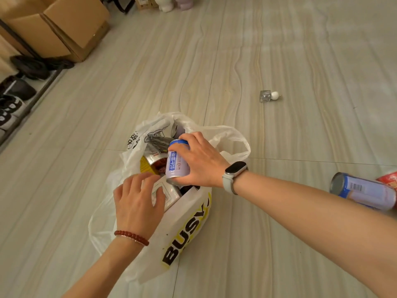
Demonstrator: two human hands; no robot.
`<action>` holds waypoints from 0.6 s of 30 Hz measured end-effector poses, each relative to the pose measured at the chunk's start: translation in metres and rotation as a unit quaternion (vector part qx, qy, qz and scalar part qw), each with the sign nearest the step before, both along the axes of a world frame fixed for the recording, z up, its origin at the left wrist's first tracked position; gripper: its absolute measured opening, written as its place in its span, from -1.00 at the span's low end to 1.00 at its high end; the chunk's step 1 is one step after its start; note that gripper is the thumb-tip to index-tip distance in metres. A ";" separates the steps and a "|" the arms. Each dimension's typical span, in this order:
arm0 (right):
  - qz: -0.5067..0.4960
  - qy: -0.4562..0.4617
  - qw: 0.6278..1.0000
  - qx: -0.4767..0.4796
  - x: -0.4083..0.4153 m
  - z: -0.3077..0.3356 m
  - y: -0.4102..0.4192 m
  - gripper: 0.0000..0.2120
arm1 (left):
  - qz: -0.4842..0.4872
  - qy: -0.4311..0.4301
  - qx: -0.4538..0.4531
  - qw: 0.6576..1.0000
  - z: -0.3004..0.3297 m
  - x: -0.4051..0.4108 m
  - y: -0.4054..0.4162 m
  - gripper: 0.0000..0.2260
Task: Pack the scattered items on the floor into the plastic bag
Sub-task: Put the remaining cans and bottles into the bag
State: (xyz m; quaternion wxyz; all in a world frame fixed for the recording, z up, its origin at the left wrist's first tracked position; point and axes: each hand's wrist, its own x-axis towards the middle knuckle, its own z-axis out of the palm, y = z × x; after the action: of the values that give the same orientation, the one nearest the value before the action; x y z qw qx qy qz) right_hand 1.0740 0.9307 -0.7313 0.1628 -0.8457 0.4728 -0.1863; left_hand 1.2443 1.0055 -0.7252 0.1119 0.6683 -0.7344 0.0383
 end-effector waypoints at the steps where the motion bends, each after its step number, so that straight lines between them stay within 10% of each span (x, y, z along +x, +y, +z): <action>1: -0.005 0.000 1.000 0.005 0.006 -0.001 0.000 -0.29 | 0.022 -0.010 -0.002 1.000 -0.001 0.004 -0.002 -0.65; 18: 0.097 0.240 0.966 0.007 -0.022 -0.026 0.016 -0.44 | 0.083 0.083 0.152 0.981 -0.022 0.005 -0.016 -0.45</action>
State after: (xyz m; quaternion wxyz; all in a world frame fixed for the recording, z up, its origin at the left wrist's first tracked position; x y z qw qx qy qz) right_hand 1.0520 0.9467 -0.7569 0.0682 -0.9062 0.4152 0.0420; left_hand 1.2497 0.9893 -0.7473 0.0660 0.7373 -0.6613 -0.1208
